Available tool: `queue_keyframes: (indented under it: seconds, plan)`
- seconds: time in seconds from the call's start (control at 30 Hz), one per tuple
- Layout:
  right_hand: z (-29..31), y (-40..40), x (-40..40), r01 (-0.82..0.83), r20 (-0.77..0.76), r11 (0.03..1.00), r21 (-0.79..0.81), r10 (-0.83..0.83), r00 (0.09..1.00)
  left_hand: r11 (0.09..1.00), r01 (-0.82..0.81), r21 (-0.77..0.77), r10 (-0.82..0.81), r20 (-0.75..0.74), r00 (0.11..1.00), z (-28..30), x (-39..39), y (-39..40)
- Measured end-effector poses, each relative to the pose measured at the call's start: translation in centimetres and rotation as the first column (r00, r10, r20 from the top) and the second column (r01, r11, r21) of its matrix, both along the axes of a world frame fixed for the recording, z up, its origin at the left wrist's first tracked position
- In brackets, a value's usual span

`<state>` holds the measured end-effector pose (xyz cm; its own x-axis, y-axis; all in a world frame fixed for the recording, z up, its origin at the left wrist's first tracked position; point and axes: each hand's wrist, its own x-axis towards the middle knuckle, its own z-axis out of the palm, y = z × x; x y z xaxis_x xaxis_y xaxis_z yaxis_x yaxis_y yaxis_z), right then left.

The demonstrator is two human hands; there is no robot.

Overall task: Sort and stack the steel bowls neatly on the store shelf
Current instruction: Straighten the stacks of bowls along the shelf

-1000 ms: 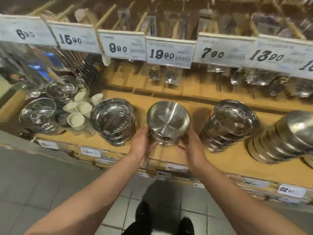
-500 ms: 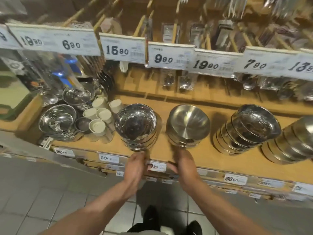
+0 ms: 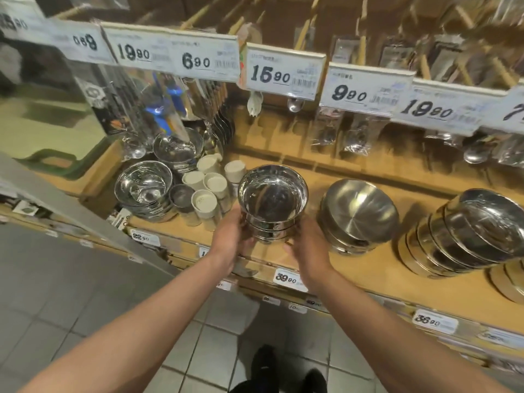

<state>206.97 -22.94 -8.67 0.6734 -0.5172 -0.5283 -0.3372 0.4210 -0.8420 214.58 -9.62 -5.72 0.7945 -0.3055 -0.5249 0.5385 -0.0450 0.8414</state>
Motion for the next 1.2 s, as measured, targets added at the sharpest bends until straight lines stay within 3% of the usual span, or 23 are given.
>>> queue_keyframes:
  seconds: [0.33, 0.83, 1.0, 1.2]
  plan:
    - [-0.2, -1.0, 2.3, 0.063, -0.027, 0.998, 0.007, -0.063, 0.998, 0.99, -0.094, -0.104, 0.086, -0.08, 0.993, -0.3, 1.9, -1.9]
    - [0.2, -0.5, 2.3, 0.11, -0.026, 0.993, 0.042, -0.109, 0.994, 0.994, -0.105, 0.001, 0.105, -0.079, 0.991, -0.3, 2.2, -1.7]
    - [0.7, 0.1, -0.5, 0.134, -0.093, 0.988, 0.072, -0.127, 0.988, 0.995, -0.095, 0.019, 0.097, -0.089, 0.991, -0.2, 0.3, -0.5]
    - [4.2, -1.3, -6.9, 0.014, -0.066, 0.996, 0.086, -0.009, 0.998, 0.998, -0.034, 0.06, 0.04, -0.11, 0.993, 1.4, -3.7, 1.9]
